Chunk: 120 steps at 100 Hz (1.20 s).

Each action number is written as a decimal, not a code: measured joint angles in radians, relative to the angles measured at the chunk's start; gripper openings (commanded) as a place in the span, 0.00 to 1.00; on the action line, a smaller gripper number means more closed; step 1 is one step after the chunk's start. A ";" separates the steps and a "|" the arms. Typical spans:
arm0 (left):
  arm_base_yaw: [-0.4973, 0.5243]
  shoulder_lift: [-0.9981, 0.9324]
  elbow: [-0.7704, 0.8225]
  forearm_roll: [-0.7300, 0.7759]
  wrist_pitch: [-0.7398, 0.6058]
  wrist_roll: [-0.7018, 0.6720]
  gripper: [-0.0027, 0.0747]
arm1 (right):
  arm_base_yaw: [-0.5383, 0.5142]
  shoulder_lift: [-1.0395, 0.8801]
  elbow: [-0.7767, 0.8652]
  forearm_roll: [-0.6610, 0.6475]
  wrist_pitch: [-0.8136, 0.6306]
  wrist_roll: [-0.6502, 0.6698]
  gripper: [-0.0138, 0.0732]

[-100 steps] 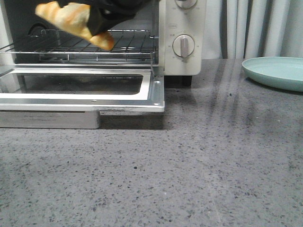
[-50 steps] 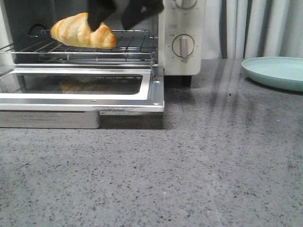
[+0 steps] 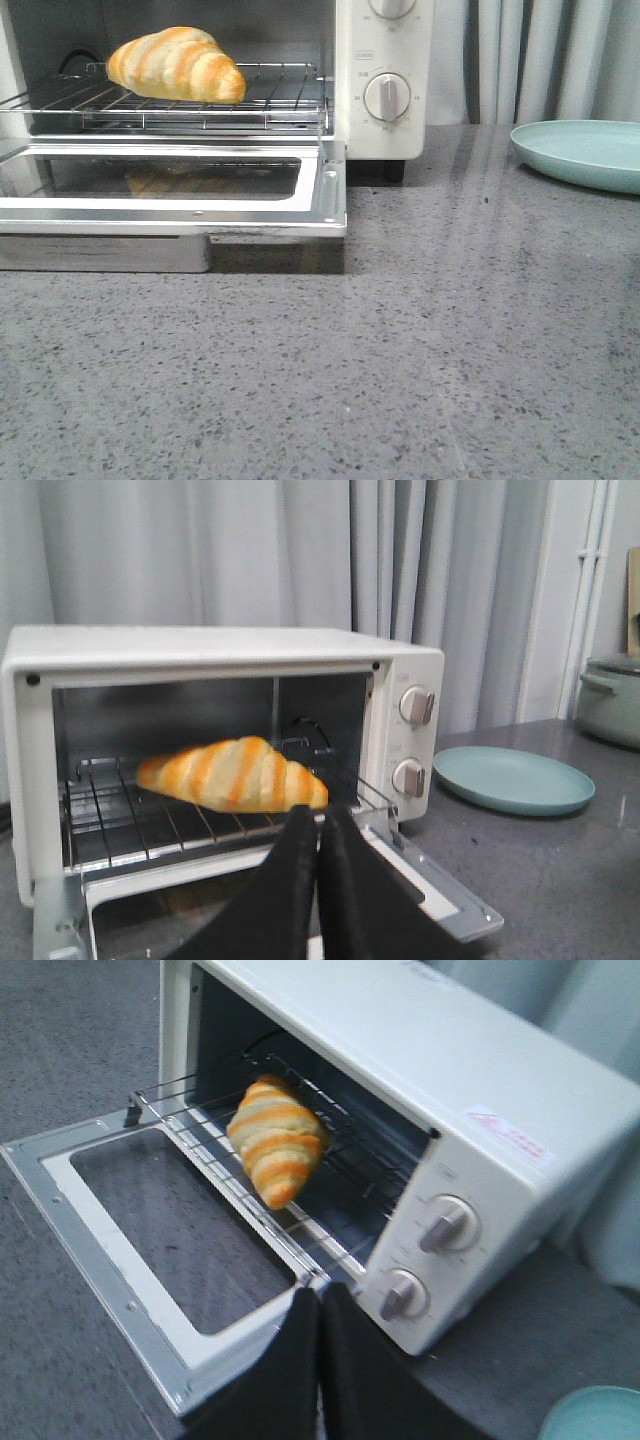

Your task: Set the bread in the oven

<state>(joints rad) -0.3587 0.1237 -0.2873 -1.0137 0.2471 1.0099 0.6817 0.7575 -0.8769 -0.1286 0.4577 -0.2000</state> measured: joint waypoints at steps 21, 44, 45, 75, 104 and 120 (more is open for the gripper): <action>0.000 0.000 0.040 -0.025 -0.004 0.000 0.01 | -0.068 -0.498 0.287 -0.052 0.000 0.071 0.09; 0.000 0.000 0.040 -0.025 -0.004 0.000 0.01 | -0.111 -0.767 0.465 -0.058 0.069 0.167 0.09; 0.000 0.000 0.040 -0.025 -0.004 0.000 0.01 | -0.111 -0.769 0.467 -0.058 0.073 0.169 0.09; 0.000 -0.001 0.040 -0.028 -0.004 0.000 0.01 | -0.111 -0.771 0.481 -0.058 0.056 0.180 0.09; 0.000 -0.001 0.040 -0.028 -0.004 -0.002 0.01 | -0.111 -0.773 0.481 -0.058 0.055 0.180 0.09; 0.000 -0.001 0.040 -0.028 -0.006 -0.002 0.01 | -0.111 -0.773 0.481 -0.058 0.055 0.180 0.09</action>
<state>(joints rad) -0.3587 0.1231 -0.2469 -1.0419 0.2409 1.0077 0.5711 -0.0150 -0.3955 -0.1865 0.5124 -0.0201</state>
